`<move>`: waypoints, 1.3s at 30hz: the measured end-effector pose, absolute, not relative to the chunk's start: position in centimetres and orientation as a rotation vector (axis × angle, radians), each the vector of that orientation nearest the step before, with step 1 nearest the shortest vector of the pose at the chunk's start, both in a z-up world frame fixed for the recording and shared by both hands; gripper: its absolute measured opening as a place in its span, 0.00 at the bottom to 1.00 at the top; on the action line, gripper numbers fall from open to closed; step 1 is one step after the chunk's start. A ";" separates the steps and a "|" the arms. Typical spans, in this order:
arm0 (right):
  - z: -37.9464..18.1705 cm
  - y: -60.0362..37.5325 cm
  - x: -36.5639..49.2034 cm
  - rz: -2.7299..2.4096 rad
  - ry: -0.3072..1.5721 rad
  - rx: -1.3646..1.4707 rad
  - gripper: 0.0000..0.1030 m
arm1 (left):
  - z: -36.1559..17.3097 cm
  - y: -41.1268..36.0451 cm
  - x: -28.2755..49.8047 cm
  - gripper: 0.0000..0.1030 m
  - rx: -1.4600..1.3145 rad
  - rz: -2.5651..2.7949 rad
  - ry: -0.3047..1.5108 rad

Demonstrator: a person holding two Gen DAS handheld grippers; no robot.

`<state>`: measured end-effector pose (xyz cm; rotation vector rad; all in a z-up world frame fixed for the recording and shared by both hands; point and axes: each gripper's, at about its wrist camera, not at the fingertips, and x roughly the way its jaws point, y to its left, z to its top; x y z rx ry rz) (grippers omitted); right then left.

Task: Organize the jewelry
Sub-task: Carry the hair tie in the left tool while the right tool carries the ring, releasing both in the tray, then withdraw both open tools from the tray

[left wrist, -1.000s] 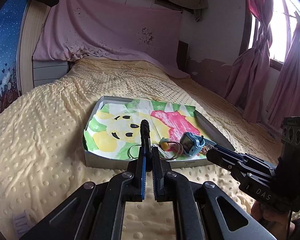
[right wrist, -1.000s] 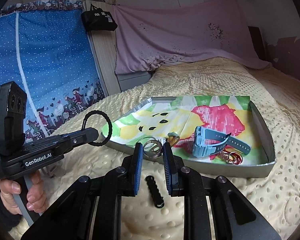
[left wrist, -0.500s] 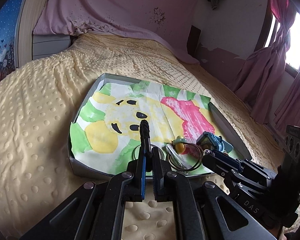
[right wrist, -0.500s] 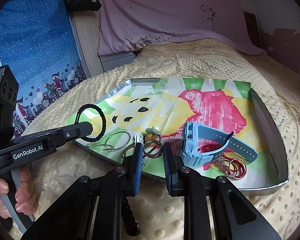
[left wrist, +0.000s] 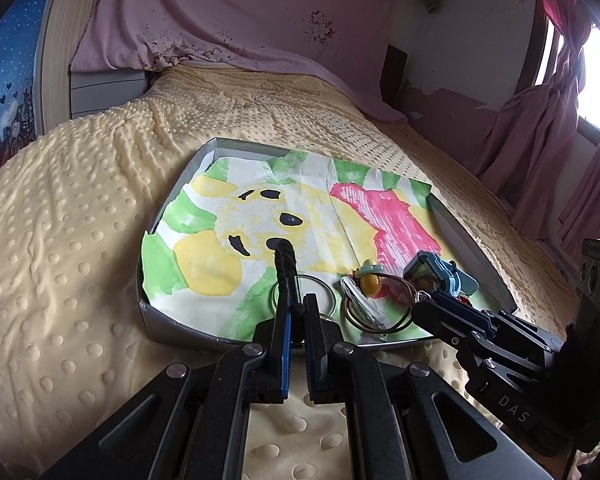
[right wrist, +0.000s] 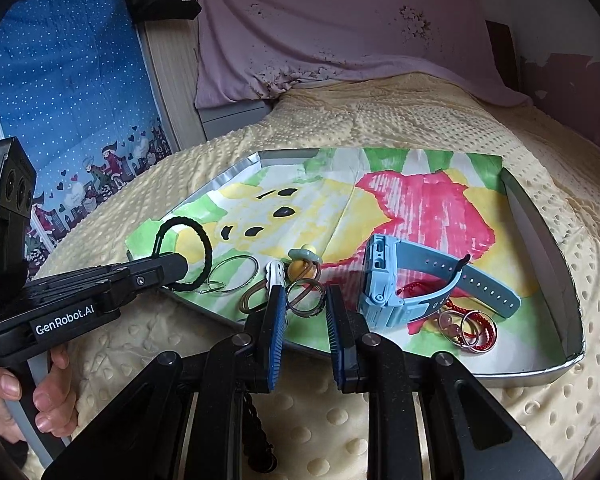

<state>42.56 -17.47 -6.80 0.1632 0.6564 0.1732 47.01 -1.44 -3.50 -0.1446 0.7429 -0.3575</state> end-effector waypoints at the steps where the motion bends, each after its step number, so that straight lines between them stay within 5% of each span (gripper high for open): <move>1: -6.8 -17.5 42.6 0.174 0.657 0.164 0.18 | -3.5 -1.4 47.0 0.05 -0.144 -0.352 0.744; 6: -6.7 -17.4 42.3 0.169 0.650 0.160 0.18 | -3.2 -1.2 46.9 0.14 -0.141 -0.329 0.745; 10: -6.6 -17.4 42.2 0.167 0.644 0.162 0.19 | -2.5 -1.3 46.1 0.67 -0.107 -0.296 0.701; 20: -6.0 -17.9 40.9 0.154 0.612 0.180 0.21 | -2.0 -0.5 44.8 0.75 -0.102 -0.272 0.707; 22: -5.7 -18.1 40.3 0.147 0.586 0.189 0.33 | -1.8 -0.1 44.3 0.79 -0.114 -0.261 0.697; 26: -4.5 -18.7 38.5 0.135 0.518 0.210 0.39 | -1.1 0.5 42.9 0.86 -0.150 -0.250 0.663; 28: -3.8 -19.0 37.5 0.131 0.486 0.217 0.51 | -0.6 0.7 42.0 0.91 -0.162 -0.236 0.638; 32: -2.7 -19.4 35.3 0.123 0.439 0.217 0.61 | 0.7 1.1 39.7 0.99 -0.172 -0.213 0.567; 39: -0.8 -19.7 31.0 0.123 0.389 0.211 0.81 | 2.7 1.6 34.9 1.00 -0.154 -0.156 0.458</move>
